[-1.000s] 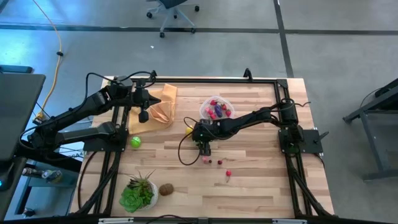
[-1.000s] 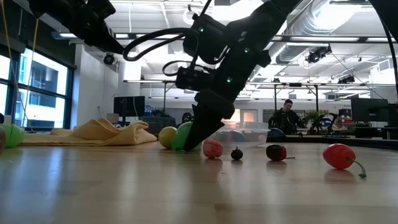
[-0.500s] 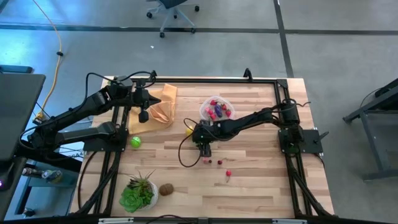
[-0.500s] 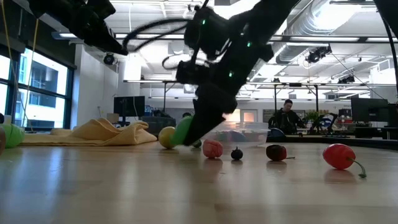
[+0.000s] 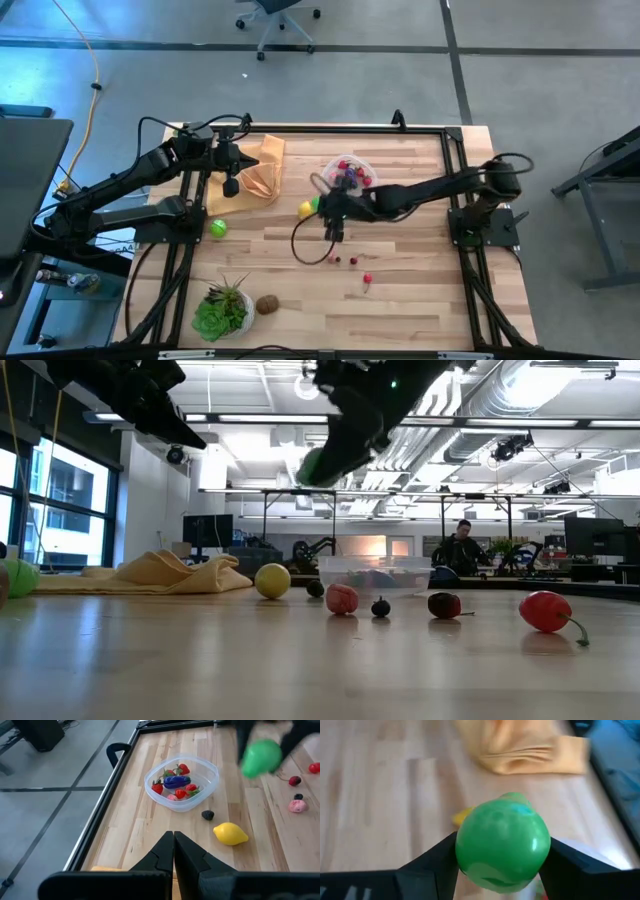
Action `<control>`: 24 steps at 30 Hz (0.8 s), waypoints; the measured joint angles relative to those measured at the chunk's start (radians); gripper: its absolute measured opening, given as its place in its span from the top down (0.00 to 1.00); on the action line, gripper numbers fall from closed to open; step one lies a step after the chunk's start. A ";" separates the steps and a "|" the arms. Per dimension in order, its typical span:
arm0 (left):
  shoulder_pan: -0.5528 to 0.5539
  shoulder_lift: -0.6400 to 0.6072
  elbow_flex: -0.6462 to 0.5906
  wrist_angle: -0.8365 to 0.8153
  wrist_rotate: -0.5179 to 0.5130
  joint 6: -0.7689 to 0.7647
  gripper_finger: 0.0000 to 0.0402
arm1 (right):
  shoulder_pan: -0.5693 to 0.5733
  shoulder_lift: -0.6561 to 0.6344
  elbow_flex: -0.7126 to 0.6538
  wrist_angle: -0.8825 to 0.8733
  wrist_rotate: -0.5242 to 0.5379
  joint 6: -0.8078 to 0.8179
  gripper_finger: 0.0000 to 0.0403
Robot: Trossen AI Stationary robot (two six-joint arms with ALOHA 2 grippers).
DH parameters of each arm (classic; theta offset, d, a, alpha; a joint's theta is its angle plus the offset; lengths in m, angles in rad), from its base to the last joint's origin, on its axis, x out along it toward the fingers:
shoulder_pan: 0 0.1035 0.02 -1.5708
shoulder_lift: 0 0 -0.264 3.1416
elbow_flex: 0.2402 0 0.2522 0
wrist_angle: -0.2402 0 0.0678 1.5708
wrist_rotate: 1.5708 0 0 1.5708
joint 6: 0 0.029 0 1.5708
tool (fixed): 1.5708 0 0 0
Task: Pick and placing Produce into tupperware
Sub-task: Put the green pear into the transparent container
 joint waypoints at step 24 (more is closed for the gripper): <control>0.000 0.000 0.000 0.000 0.000 0.000 0.99 | -0.408 0.043 0.000 -0.328 -0.230 0.205 0.49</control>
